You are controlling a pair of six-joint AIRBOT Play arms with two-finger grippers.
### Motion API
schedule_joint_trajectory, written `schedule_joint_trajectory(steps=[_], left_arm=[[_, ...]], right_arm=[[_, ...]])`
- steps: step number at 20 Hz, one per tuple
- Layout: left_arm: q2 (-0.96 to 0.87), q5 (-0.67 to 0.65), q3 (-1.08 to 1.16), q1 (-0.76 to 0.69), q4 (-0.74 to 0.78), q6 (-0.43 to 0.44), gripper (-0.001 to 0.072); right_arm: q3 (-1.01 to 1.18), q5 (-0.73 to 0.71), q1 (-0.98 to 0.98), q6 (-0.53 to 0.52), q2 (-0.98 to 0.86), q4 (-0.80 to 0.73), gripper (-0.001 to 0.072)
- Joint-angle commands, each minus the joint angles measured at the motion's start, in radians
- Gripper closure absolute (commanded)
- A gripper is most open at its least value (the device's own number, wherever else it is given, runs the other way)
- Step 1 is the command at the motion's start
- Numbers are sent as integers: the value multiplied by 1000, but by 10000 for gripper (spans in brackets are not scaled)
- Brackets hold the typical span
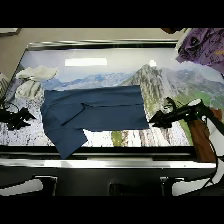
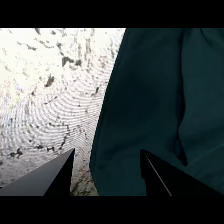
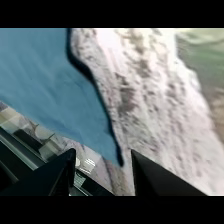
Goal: Fold the clothes and pants, and hang the long-sleeved shirts on hangers.
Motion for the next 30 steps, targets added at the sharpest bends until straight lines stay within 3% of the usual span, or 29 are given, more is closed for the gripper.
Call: schedule_joint_trajectory(steps=[1, 3, 7, 8, 11, 14, 18, 30], left_arm=[[1, -13, -3, -1, 0, -6, 233], [1, -19, -4, 0, 0, -16, 231], [5, -5, -43, 47, -18, 14, 229], [8, 8, -77, 76, -68, 58, 229], [6, 34, -184, 154, -244, 225, 229], [5, 57, -260, 174, -314, 335, 229], [-22, 68, -295, 171, -340, 377, 231], [-89, 45, -304, 111, -345, 371, 261]], right_arm=[[-20, -58, 76, 1, -3, -12, 292], [-20, -70, 105, 9, -4, -7, 311], [-20, -66, 117, 16, 0, 3, 666], [-20, -66, 117, 16, 4, 5, 680], [-20, -71, 117, 19, 29, 6, 681], [-20, -73, 117, 32, 60, 2, 681], [-20, -74, 117, 39, 87, 3, 681], [-20, -97, 117, 58, 129, 4, 681]])
